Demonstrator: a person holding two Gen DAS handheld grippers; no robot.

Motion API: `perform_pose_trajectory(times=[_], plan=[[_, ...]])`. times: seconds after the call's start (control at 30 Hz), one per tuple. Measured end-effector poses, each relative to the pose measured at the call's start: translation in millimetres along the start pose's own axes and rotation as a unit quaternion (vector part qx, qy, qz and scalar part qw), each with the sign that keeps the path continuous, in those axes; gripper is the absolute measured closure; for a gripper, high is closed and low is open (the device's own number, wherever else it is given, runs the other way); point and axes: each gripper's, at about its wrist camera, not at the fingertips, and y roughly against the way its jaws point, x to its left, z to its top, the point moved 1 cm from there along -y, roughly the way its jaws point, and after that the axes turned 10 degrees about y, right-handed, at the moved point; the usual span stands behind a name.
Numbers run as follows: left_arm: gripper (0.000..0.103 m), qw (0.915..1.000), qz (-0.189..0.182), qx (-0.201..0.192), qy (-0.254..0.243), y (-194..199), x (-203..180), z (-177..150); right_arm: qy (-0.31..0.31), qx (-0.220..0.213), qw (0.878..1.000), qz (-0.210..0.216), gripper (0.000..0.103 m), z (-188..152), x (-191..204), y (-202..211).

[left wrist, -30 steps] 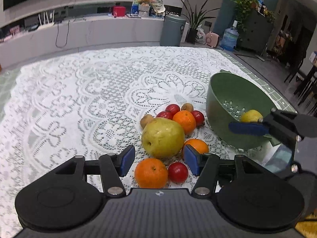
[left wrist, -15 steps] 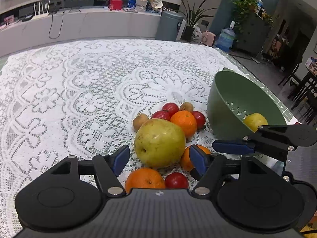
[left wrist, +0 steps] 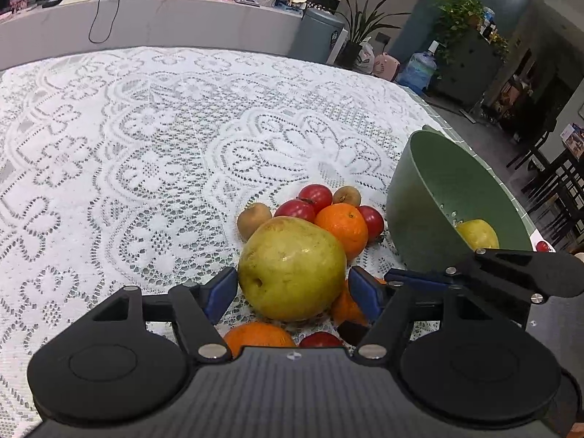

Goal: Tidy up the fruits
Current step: 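Grasp an orange with the right tool while the left tool grasps a yellow pear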

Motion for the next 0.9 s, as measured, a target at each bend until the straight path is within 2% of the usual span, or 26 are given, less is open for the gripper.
perform_pose_trajectory(times=[0.13,0.37,0.9], plan=[[0.027,1.0,-0.005,0.0,0.005,-1.1,0.8,0.0,0.003,0.004,1.0,-0.012,0.065,-0.6,0.7,-0.5],[0.029,1.0,0.0,-0.009,0.001,-1.1,-1.9,-2.5,0.001,0.003,1.0,-0.015,0.066,-1.7,0.7,0.4],[0.031,0.9988,0.0,-0.038,0.03,13.0,4.4,-5.0,0.002,-0.022,1.0,-0.021,0.067,-4.6,1.9,13.8]])
